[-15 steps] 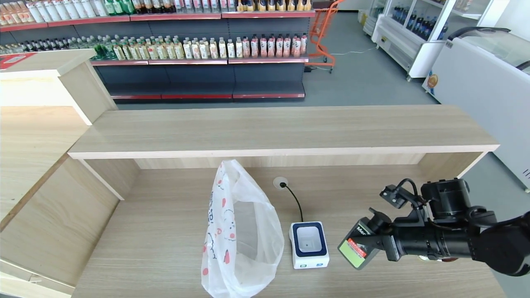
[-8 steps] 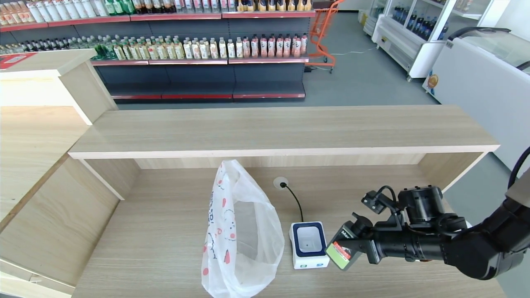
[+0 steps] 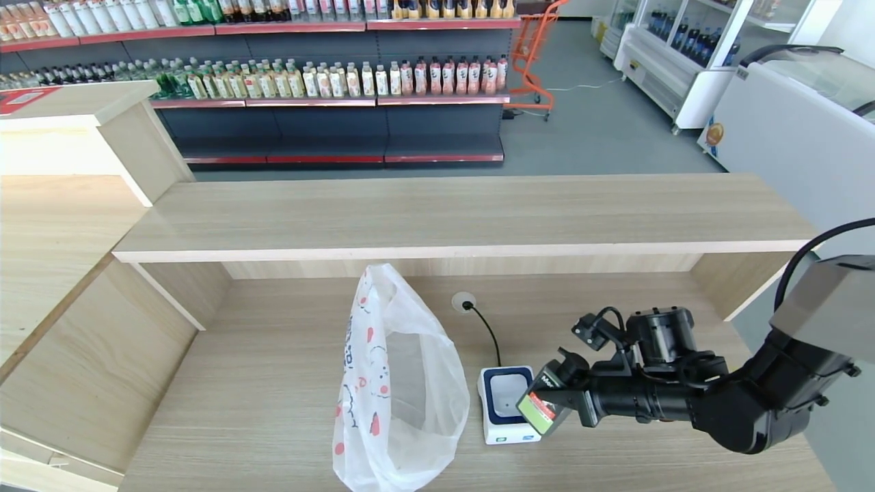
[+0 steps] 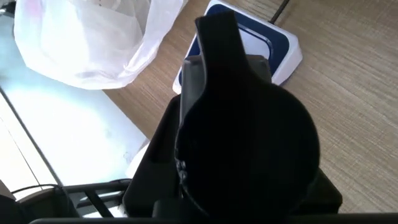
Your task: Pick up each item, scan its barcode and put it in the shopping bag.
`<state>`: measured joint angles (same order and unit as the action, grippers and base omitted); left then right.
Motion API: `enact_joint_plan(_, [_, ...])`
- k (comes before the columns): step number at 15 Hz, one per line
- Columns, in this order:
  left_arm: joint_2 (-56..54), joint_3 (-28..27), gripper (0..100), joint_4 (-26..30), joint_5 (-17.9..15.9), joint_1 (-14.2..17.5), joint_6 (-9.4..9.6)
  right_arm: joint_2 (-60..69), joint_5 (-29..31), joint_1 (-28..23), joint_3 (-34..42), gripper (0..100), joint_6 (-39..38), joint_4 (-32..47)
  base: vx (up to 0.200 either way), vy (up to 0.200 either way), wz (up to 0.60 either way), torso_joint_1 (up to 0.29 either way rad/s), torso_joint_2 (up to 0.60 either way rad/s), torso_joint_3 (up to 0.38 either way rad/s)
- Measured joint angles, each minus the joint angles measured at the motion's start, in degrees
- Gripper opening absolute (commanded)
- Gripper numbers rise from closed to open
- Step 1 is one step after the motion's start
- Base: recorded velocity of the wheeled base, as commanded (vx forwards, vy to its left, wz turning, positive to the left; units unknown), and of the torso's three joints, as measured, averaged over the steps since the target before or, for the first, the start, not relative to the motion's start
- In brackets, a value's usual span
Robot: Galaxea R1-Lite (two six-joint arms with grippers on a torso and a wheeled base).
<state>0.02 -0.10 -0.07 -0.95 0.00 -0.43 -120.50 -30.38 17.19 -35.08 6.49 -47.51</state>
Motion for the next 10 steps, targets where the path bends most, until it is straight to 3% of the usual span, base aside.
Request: enact_joint_plan(10, [0.0, 0.0, 100, 0.0, 0.0, 0.0, 0.00, -6.1, 0.9, 3.0, -7.4, 0, -0.4, -1.3, 0.000, 0.000, 0.00, 0.000, 0.00, 0.000])
